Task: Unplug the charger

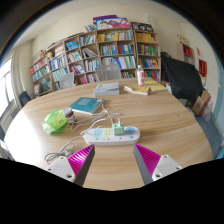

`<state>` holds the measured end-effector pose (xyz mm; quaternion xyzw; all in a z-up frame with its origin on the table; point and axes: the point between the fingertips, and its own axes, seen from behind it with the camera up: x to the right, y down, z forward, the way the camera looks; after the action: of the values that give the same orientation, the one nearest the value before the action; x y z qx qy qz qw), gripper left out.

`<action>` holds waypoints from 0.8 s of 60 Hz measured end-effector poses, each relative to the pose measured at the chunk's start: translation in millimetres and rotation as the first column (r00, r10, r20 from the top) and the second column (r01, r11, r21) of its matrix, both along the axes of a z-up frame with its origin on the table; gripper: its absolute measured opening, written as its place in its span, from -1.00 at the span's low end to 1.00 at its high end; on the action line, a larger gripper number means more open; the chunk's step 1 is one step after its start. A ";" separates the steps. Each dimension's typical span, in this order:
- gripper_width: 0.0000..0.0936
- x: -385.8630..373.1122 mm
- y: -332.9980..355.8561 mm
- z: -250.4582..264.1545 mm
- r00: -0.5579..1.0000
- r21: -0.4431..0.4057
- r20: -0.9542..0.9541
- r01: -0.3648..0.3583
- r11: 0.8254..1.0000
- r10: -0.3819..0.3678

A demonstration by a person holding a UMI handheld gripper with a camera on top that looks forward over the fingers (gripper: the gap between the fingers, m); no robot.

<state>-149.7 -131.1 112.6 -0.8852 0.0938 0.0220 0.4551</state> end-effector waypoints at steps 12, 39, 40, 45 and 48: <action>0.72 26.5 82.5 -51.3 0.993 0.023 0.112 -0.039 0.999 0.036; -0.41 31.7 143.6 -83.6 0.992 0.070 0.113 -0.062 0.996 0.054; -0.41 30.9 142.0 -84.9 0.993 0.066 0.105 -0.061 0.996 0.054; -0.41 31.1 142.2 -84.0 0.990 0.058 0.128 -0.074 0.996 0.066; -0.44 36.0 142.0 -81.0 0.991 0.030 0.114 -0.077 0.997 0.074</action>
<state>-113.8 10.9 31.7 -0.8800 0.0341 -0.0090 0.4736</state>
